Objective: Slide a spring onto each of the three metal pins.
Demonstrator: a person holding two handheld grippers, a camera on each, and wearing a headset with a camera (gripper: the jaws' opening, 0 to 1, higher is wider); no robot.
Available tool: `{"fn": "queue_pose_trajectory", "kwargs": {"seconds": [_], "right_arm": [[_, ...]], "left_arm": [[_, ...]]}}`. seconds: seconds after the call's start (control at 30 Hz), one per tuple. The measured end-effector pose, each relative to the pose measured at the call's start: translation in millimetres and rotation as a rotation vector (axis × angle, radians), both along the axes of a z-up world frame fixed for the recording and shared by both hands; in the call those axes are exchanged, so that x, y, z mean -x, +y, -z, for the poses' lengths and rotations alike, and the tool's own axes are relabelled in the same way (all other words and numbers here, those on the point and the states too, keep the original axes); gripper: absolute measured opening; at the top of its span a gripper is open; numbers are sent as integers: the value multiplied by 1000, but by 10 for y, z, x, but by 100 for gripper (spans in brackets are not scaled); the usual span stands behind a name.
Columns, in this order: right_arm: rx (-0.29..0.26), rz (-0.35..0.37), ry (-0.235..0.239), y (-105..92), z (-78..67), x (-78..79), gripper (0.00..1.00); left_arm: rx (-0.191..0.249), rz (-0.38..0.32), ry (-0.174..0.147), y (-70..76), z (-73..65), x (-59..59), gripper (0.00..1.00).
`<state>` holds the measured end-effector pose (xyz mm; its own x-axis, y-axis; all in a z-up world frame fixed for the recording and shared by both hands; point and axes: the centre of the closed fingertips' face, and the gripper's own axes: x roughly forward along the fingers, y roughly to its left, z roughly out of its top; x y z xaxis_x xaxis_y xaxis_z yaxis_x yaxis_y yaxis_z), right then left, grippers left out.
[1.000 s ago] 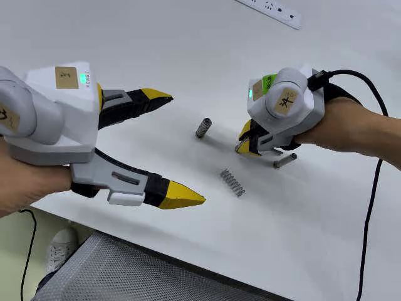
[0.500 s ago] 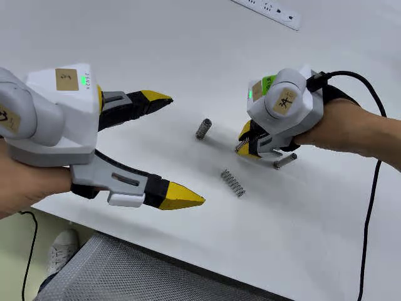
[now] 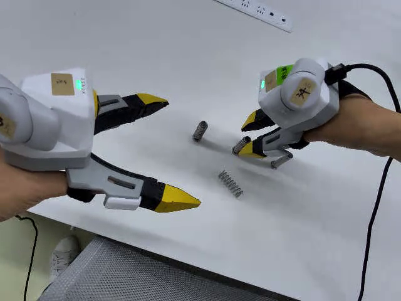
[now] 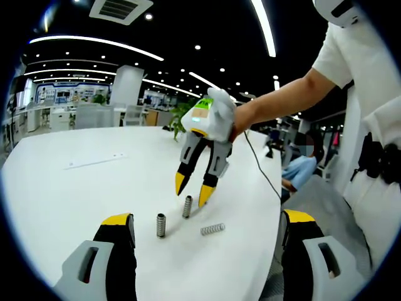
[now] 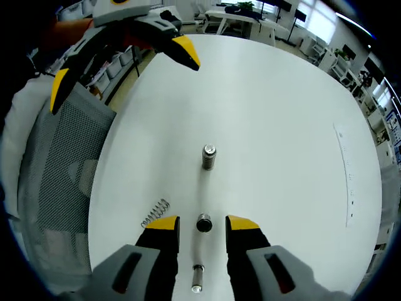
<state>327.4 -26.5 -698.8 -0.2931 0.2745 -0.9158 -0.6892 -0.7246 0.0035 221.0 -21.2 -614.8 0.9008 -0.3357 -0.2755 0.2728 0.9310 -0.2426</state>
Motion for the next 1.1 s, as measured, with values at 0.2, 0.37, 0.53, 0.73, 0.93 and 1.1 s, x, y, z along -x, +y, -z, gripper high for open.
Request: {"fn": "queue_pose_trajectory", "kwargs": {"seconds": [0.2,0.37,0.53,0.73,0.93,1.1], "right_arm": [[-89,94,72,-25,-275,-27,41],[-164,157,123,-147,-493,-39,51],[-238,233,168,-293,-633,-111,60],[-307,294,227,-562,-741,-173,75],[-361,365,262,-805,-782,-276,84],[-396,406,294,-1002,-789,-300,89]], "left_arm": [[-21,12,8,-12,-37,-1,99],[-47,35,21,-43,-52,6,99],[-74,49,35,-43,-59,22,98],[-104,62,54,-14,-65,55,98],[-132,79,71,-13,-93,71,96],[-214,123,86,-5,-124,69,92]]}}
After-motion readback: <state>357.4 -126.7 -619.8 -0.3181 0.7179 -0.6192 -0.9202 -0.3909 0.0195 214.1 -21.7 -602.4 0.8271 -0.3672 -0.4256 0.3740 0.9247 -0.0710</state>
